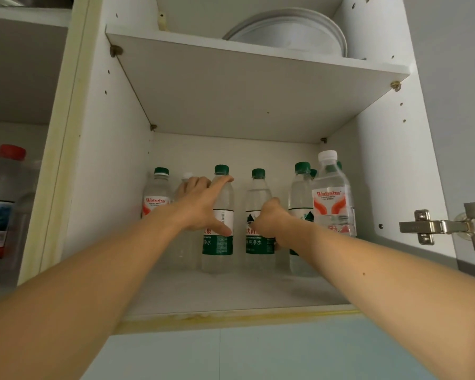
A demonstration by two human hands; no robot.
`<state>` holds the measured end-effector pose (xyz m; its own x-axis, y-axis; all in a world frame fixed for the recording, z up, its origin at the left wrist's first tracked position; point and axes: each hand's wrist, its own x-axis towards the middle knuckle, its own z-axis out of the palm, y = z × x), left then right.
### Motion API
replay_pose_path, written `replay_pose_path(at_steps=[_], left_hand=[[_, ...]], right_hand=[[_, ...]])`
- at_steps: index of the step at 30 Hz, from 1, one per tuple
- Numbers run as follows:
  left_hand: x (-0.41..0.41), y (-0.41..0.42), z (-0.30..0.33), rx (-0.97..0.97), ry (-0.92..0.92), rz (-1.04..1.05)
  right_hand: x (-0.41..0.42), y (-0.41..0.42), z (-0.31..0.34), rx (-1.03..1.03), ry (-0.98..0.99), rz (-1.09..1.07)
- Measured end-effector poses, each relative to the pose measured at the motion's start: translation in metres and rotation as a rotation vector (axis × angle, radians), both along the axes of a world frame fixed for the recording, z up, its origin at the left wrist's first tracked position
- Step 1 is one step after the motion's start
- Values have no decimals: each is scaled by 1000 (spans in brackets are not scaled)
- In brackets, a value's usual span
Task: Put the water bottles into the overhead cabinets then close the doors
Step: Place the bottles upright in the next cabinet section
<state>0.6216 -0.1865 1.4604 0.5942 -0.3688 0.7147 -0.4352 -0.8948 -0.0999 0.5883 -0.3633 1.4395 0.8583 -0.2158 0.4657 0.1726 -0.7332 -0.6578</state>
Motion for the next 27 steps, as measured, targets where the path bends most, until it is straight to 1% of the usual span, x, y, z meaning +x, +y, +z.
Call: replay_pose_path(at_steps=[3, 6, 15, 18, 21, 27], left_hand=[[11, 9, -1, 54, -44, 70], [18, 11, -2, 83, -43, 127], [25, 14, -1, 91, 21, 134], [27, 14, -5, 91, -17, 128], [29, 11, -10, 112, -69, 163], [26, -2, -18, 157, -163, 273]], right_hand=[[4, 3, 1, -36, 34, -4], [9, 5, 2, 25, 67, 52], [14, 3, 11, 31, 122, 210], [18, 5, 12, 49, 130, 227], [26, 4, 5, 62, 97, 228], [35, 3, -2, -5, 51, 215]])
